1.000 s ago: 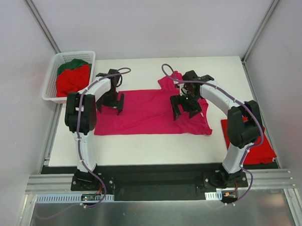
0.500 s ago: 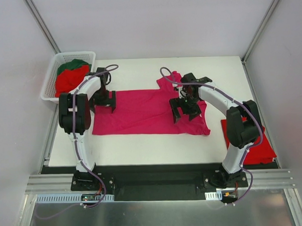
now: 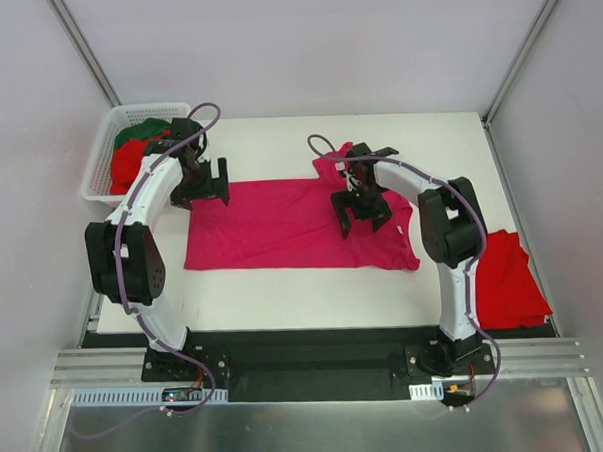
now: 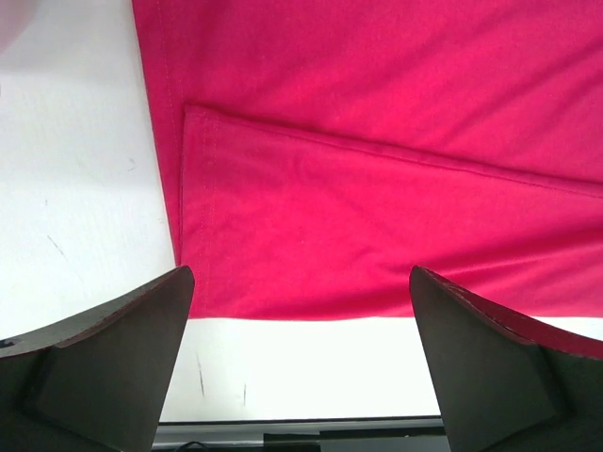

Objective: Fold and stack the t-shirts

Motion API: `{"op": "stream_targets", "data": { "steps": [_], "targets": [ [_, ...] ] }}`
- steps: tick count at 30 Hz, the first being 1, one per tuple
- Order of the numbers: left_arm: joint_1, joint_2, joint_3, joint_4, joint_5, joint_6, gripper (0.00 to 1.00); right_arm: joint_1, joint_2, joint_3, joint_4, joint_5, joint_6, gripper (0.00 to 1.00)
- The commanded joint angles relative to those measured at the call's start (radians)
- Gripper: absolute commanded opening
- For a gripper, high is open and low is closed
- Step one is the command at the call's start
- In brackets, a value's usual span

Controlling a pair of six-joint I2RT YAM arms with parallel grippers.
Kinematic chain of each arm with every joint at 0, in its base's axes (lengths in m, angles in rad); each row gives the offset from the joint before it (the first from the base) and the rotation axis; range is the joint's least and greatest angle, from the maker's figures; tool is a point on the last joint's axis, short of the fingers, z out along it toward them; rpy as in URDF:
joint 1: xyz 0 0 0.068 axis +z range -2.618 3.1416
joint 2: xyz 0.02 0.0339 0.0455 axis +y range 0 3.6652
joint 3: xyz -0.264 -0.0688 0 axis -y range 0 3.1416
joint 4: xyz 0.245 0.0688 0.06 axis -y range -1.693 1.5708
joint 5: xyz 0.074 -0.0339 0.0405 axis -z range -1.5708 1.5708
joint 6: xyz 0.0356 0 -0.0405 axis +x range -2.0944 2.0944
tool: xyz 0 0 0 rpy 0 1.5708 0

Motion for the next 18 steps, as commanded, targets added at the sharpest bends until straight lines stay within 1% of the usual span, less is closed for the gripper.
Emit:
{"op": "stream_targets", "data": {
  "steps": [1, 6, 7, 11, 18],
  "targets": [
    [0.002, -0.055, -0.052, -0.004, -0.007, 0.032, 0.99, -0.011, 0.005, 0.039, -0.084, 0.084, -0.009, 0.96],
    [0.002, -0.057, -0.06, -0.001, 0.001, 0.033, 0.99, -0.029, 0.008, 0.019, -0.139, 0.137, -0.015, 0.96],
    [0.002, -0.055, -0.06, 0.0, 0.002, 0.036, 0.99, -0.031, 0.005, 0.013, -0.143, 0.181, -0.019, 0.96],
    [0.002, -0.041, -0.052, -0.001, 0.028, 0.035, 0.99, -0.06, -0.022, -0.02, -0.153, 0.216, -0.032, 0.96],
    [0.001, -0.008, -0.043, 0.0, 0.067, 0.033, 0.99, -0.152, -0.079, -0.088, -0.151, 0.275, -0.044, 0.96]
  ]
}}
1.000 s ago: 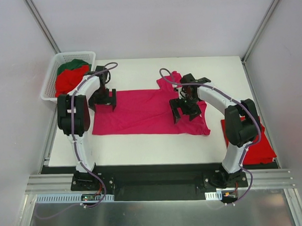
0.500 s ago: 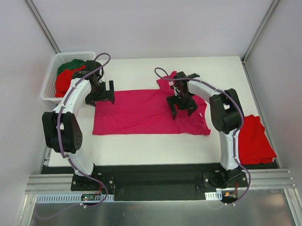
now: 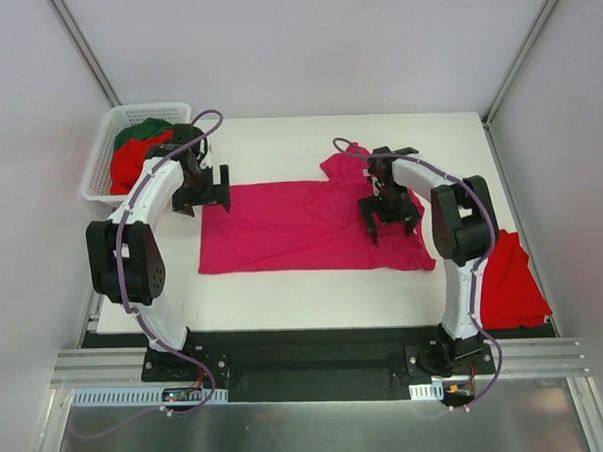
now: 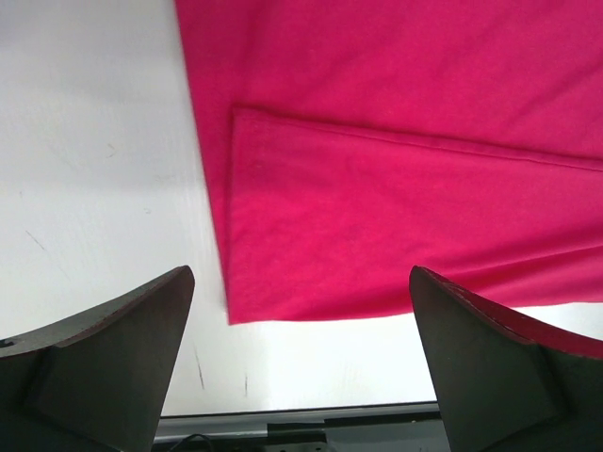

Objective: Fold and stack the t-shirts

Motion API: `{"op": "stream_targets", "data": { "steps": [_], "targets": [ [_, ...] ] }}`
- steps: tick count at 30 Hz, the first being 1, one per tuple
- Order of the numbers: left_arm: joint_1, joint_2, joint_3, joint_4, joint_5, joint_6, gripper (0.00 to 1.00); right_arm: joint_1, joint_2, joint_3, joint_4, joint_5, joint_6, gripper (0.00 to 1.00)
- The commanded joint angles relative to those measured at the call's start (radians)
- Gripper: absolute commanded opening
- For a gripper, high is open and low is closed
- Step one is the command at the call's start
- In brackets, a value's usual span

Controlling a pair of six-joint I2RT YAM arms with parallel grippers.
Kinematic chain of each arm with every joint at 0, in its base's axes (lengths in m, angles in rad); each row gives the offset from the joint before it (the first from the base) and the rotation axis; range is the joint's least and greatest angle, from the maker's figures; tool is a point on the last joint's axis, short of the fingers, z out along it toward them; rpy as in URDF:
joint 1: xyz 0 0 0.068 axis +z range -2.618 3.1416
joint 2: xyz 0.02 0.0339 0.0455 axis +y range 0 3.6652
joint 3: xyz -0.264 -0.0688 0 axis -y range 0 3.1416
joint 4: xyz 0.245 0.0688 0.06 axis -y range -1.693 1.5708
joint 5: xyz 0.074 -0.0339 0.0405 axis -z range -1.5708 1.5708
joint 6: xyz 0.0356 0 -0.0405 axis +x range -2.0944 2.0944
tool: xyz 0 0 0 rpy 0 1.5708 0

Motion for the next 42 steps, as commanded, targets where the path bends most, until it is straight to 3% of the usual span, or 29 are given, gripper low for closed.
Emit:
{"op": "stream_targets", "data": {
  "steps": [1, 14, 18, 23, 33, 42],
  "targets": [
    [0.0, 0.021, 0.019, -0.007, 0.038, 0.011, 0.99, -0.057, -0.081, -0.045, -0.038, 0.101, -0.023, 0.96],
    [-0.001, 0.038, 0.018, -0.002, 0.064, 0.011, 0.99, -0.112, -0.084, -0.021, -0.055, 0.126, -0.031, 0.96],
    [-0.006, 0.089, 0.028, -0.002, 0.009, 0.004, 0.99, -0.07, -0.136, 0.053, -0.123, 0.211, 0.009, 0.96],
    [-0.009, 0.165, 0.065, -0.001, 0.056, 0.017, 0.99, -0.022, -0.221, 0.103, -0.153, 0.226, 0.044, 0.96],
    [-0.046, 0.216, 0.062, -0.002, 0.009, 0.033, 0.63, -0.022, -0.327, 0.084, -0.144, 0.14, 0.076, 0.96],
    [-0.053, 0.261, 0.051, -0.001, 0.001, 0.027, 0.6, -0.023, -0.336, 0.062, -0.133, 0.127, 0.067, 0.96]
  ]
}}
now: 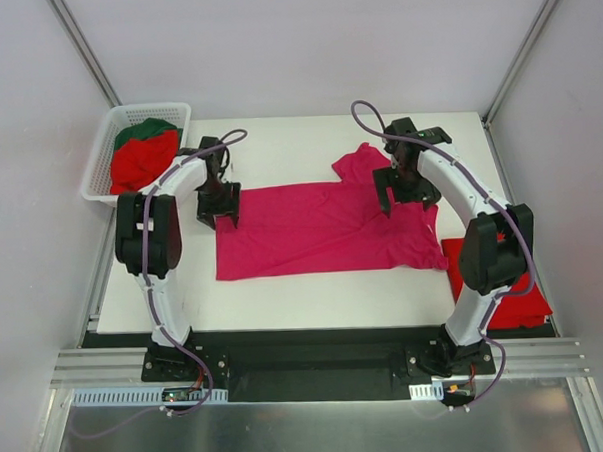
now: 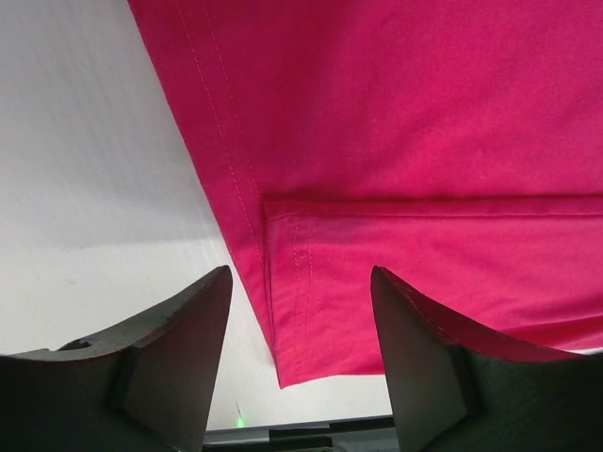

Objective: Fold and stack the t-shirts

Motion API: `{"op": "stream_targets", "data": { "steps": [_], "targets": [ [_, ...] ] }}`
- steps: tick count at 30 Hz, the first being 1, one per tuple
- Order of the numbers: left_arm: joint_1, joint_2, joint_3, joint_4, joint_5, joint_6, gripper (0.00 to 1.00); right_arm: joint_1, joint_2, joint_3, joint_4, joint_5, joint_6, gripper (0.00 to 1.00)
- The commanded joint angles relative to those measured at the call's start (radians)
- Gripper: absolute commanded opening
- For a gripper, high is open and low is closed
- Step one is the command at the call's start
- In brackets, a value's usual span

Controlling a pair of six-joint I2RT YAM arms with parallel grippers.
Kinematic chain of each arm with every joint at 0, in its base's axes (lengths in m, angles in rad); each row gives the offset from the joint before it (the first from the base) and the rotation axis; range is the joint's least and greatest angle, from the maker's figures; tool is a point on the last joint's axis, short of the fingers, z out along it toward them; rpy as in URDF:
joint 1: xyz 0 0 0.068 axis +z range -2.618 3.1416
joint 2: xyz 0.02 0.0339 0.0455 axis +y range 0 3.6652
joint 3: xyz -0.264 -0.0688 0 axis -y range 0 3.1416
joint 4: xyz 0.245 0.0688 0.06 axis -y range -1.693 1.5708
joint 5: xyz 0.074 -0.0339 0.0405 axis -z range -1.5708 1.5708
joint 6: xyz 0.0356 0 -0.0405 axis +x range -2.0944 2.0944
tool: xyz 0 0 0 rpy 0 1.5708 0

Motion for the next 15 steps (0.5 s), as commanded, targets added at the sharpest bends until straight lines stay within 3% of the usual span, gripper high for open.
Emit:
{"op": "stream_targets", "data": {
  "steps": [1, 15],
  "targets": [
    [0.0, 0.02, 0.017, -0.012, -0.028, 0.005, 0.6, -0.005, -0.04, 0.002, -0.025, -0.012, 0.01, 0.96],
    [0.0, 0.049, 0.025, -0.011, -0.035, 0.005, 0.43, -0.005, -0.044, -0.019, -0.023, -0.025, -0.002, 0.96]
  ]
}}
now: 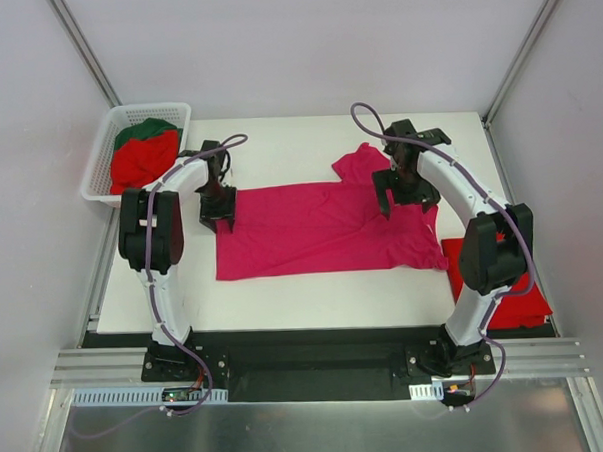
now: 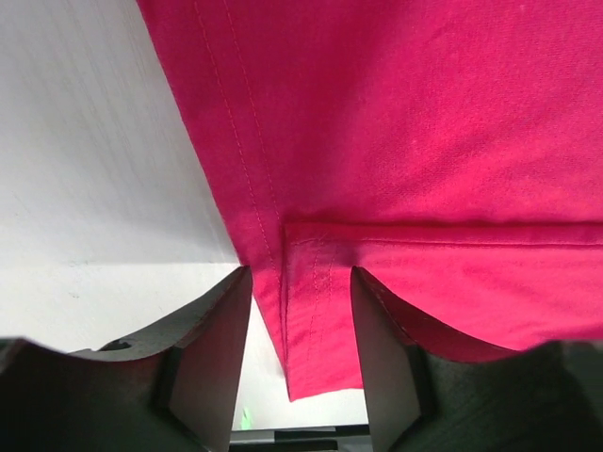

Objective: Fold and stack the t-shirts

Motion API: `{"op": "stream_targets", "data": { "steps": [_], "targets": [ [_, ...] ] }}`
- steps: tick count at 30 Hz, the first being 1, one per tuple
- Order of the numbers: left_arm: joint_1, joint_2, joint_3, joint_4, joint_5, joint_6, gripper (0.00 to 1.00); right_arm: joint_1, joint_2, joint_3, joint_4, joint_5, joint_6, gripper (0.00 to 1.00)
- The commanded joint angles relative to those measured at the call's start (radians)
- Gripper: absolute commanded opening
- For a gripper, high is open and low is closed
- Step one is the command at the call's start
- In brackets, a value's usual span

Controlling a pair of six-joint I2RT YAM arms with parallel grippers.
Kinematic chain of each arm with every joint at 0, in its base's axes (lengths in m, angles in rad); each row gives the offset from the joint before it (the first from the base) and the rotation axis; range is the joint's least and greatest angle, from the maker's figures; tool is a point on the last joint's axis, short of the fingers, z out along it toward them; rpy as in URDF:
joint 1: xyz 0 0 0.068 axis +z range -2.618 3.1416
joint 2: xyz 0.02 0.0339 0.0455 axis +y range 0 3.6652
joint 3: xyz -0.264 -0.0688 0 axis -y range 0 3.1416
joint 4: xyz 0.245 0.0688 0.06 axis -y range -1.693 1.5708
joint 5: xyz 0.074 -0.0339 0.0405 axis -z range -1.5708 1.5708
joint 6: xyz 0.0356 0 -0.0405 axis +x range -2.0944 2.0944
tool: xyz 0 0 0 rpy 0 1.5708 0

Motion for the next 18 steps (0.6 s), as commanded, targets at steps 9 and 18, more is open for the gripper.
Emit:
{"op": "stream_targets", "data": {
  "steps": [9, 18],
  "targets": [
    [0.0, -0.007, 0.024, -0.013, -0.008, 0.003, 0.3, -0.003, -0.044, -0.022, -0.02, -0.008, -0.001, 0.96],
    [-0.003, -0.006, 0.022, -0.014, 0.002, 0.001, 0.19, -0.004, -0.039, -0.04, -0.013, -0.009, -0.001, 0.96]
  ]
}}
